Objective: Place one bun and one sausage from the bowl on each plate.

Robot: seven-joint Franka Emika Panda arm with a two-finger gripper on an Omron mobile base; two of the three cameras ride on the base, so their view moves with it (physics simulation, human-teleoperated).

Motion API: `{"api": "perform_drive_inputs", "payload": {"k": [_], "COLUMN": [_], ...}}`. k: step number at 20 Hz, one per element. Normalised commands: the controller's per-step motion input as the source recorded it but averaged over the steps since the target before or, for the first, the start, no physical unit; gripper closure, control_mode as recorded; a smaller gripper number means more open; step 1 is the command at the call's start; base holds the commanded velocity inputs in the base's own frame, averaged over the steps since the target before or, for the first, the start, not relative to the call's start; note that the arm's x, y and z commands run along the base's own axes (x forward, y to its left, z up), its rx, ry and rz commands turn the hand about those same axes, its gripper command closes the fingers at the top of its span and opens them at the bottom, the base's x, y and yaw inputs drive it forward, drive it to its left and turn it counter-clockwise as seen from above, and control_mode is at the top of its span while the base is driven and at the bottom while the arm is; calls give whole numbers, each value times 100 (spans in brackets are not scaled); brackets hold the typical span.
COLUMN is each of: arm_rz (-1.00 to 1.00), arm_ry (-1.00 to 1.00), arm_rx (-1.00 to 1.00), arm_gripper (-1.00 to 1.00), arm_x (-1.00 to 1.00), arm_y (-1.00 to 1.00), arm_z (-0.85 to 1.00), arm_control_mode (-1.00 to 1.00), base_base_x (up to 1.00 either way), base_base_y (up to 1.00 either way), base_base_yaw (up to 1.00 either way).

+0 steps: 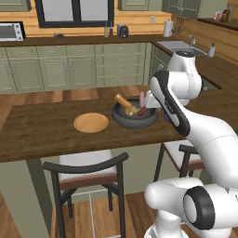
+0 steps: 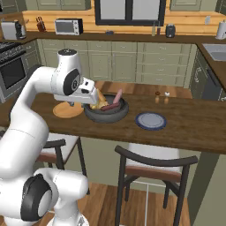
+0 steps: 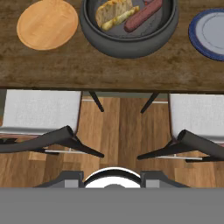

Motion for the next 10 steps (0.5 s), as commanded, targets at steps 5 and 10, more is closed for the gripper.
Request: {"api": "perform_drive_inputs", "payload": {"k": [5, 10], "arm_rz": [0, 0], "arm_ry": [0, 0], "arm_rx": [0, 0], "arm_gripper": [-100, -100], "arm_x": [0, 0], "arm_y": [0, 0], "arm_z": [0, 0], "arm_control_mode": [100, 100], "base_base_x": [16, 91], "base_base_y": [-7, -24], "base_base_yaw": [0, -3]}}
